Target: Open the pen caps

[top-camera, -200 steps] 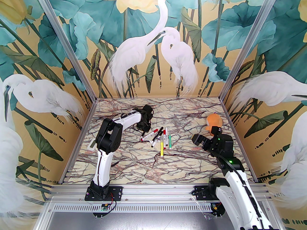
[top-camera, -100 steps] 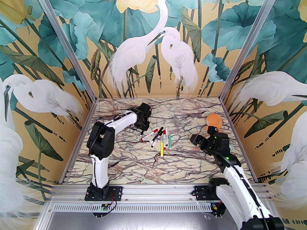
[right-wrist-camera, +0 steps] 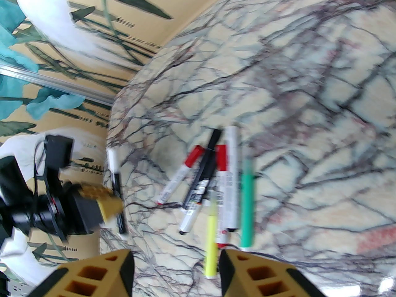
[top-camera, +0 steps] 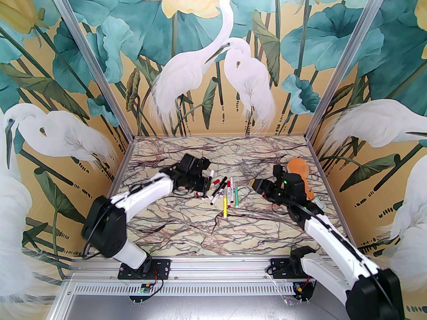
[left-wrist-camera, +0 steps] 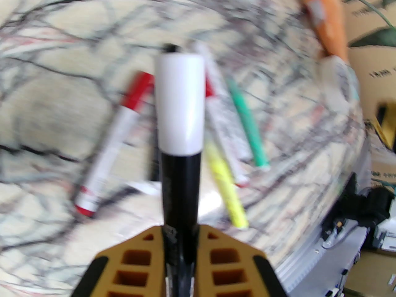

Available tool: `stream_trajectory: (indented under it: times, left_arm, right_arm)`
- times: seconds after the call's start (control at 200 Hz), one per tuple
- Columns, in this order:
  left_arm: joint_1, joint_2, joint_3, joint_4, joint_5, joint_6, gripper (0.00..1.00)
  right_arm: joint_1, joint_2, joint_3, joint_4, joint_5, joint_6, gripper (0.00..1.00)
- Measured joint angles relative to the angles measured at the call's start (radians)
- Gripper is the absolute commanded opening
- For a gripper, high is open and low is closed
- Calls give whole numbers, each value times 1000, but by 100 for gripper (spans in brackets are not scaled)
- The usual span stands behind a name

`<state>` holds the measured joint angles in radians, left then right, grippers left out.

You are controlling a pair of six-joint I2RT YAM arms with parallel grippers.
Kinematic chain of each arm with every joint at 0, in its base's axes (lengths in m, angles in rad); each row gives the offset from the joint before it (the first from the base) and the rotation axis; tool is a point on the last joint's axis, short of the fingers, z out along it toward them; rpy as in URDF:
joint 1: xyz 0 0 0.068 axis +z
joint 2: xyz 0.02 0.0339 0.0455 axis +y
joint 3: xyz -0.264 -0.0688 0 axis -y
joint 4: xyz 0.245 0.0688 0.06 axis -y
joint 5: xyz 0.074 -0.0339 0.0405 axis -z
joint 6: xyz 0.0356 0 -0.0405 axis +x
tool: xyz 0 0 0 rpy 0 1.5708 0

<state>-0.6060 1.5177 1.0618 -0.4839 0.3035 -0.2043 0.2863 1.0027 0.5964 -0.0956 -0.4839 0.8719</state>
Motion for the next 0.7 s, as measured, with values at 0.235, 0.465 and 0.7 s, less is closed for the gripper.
stream_trajectory:
  times: [0.235, 0.465, 0.7]
  left_arm:
    - [-117, -85, -170, 217, 34, -141, 17]
    - [-188, -90, -218, 377, 66, -241, 17]
    - [-222, -91, -218, 468, 87, -286, 17]
  right_arm:
    - [71, 112, 129, -36, 6, -50, 47]
    - [104, 177, 226, -125, 12, -129, 50]
    - [140, 206, 251, -187, 11, -175, 51]
